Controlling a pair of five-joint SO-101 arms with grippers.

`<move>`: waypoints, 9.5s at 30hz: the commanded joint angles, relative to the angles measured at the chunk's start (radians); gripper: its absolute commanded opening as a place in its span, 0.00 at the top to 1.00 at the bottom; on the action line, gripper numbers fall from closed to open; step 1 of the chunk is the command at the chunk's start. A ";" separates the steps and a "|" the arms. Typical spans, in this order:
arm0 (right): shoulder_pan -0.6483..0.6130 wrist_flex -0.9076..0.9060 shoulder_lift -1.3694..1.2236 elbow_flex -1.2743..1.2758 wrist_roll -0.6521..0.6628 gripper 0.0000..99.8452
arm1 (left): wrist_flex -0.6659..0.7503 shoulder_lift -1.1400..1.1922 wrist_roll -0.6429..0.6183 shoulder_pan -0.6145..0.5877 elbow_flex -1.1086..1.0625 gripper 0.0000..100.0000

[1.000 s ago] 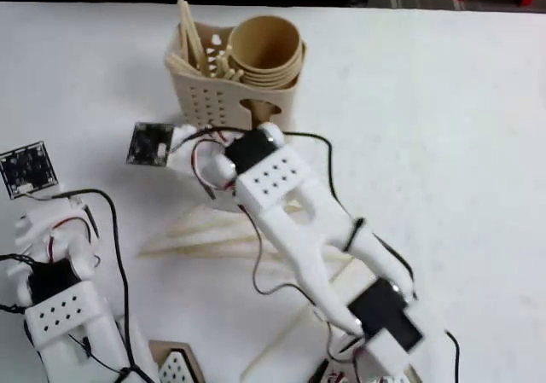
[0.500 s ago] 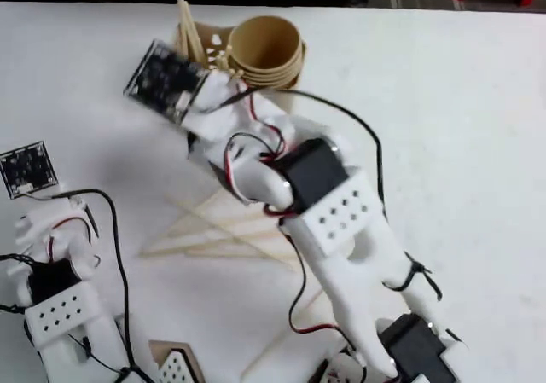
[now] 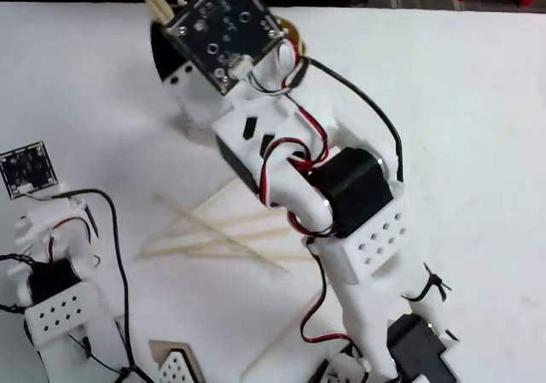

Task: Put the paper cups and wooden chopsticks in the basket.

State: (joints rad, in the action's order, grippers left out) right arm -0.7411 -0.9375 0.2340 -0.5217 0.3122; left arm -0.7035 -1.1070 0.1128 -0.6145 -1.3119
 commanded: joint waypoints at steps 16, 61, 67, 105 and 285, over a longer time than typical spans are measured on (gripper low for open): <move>0.094 0.513 -0.348 -0.037 -0.009 0.98 | 0.025 -0.025 0.009 -0.005 0.006 0.98; 0.383 -0.780 -0.015 0.061 0.098 0.98 | -0.149 -0.021 0.216 0.186 0.161 0.98; 0.509 -0.748 0.153 0.334 0.098 0.98 | -0.417 -0.019 0.416 0.429 0.374 0.98; 1.038 -0.176 0.506 0.990 -0.025 0.98 | -0.605 1.303 0.724 1.104 0.988 0.77; 1.041 -0.054 0.504 1.096 -0.106 0.98 | -0.888 1.794 0.667 0.484 1.703 0.98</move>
State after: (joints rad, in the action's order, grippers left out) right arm 0.3099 -1.0111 0.7142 0.5815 0.2079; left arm -1.5612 0.6605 0.7818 -0.0990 0.4173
